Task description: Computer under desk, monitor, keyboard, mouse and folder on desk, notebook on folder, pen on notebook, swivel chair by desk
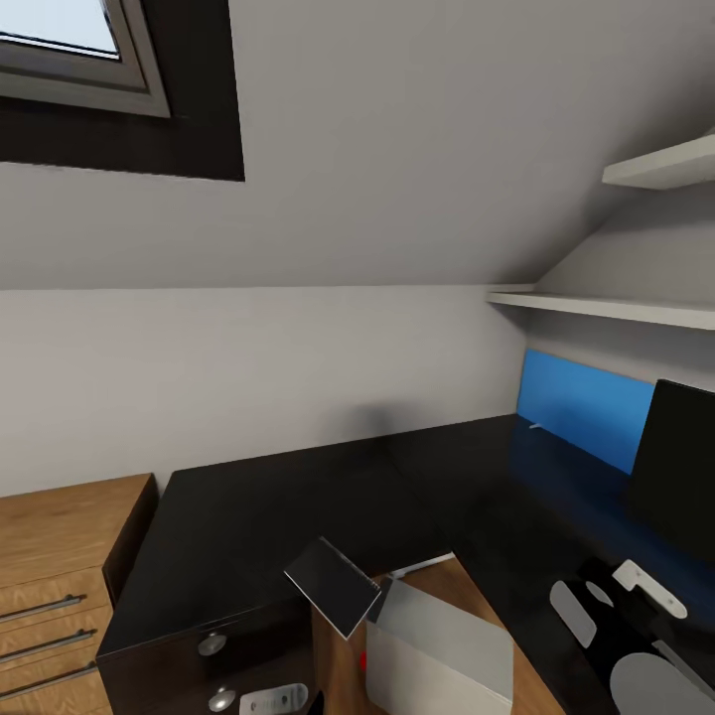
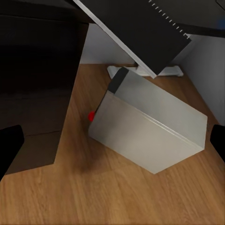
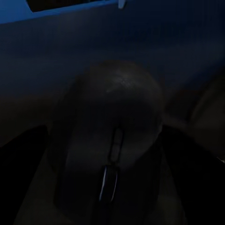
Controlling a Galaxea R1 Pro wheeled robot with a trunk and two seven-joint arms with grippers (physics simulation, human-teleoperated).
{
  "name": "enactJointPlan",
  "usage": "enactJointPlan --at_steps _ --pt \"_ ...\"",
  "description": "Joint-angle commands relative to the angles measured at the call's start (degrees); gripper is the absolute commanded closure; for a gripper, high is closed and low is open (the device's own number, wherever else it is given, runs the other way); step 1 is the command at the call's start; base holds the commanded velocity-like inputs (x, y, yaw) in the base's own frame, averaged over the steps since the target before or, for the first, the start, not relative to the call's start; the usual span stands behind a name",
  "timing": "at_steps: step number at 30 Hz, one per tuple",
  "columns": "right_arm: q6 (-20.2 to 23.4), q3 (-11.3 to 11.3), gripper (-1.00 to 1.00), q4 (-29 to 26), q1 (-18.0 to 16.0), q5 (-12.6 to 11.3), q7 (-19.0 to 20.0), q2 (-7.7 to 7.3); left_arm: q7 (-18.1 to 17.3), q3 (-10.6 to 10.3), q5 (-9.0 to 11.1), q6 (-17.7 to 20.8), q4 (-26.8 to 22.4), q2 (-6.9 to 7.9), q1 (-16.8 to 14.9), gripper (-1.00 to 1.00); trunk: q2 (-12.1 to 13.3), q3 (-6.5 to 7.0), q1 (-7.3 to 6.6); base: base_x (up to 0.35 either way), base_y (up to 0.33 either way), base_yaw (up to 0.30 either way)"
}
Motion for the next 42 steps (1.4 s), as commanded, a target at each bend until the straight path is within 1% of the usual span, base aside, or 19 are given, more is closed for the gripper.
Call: enactJointPlan --at_steps 1,12,15,16,17,21,41,42 --pt "-0.3 0.1 1.0 0.0 -0.2 -0.6 0.0 -0.07 0.2 -0.2 0.6 -0.5 -0.1 0.04 -0.1 -1.0 0.0 -0.07 0.0 0.0 0.0 0.0" --pt "1.3 0.0 1.0 0.8 -0.7 -0.7 -0.1 -0.12 0.4 -0.2 0.8 -0.5 -0.2 0.0 -0.2 -1.0 0.0 -0.07 0.0 0.0 0.0 0.0" --pt "4.2 0.0 1.0 0.8 -0.7 -0.9 0.0 -0.02 0.4 -0.1 0.8 -0.5 -0.2 -0.01 -0.2 -1.0 -1.2 -0.61 0.66 0.0 0.0 0.0" --pt "4.8 -0.1 1.0 0.8 -0.7 -1.4 0.0 0.0 0.4 -0.1 0.8 -0.5 -0.3 -0.02 -0.1 -1.0 -1.7 -0.79 0.88 0.0 0.0 0.0" --pt "5.3 -0.1 1.0 0.8 -0.7 -2.4 0.0 0.01 0.4 -0.1 0.8 -0.5 -0.3 -0.03 -0.1 -1.0 -2.1 -0.97 1.1 0.0 0.0 0.0" --pt "5.8 0.0 1.0 0.8 -0.7 -3.7 0.0 0.02 0.4 0.0 0.8 -0.5 -0.3 -0.03 -0.2 -1.0 -3.7 -1.69 1.98 0.0 0.0 0.0" --pt "6.0 0.1 1.0 0.8 -0.7 -3.9 0.0 0.19 0.4 0.0 0.8 -0.5 -0.2 -0.05 -0.1 -1.0 -11.7 -5.28 6.37 0.0 0.0 0.0" --pt "6.0 0.1 1.0 0.8 -0.7 -3.9 0.0 0.2 0.4 0.0 0.8 -0.5 -0.2 -0.05 -0.1 -1.0 -11.7 -5.28 6.37 0.0 0.0 0.0"
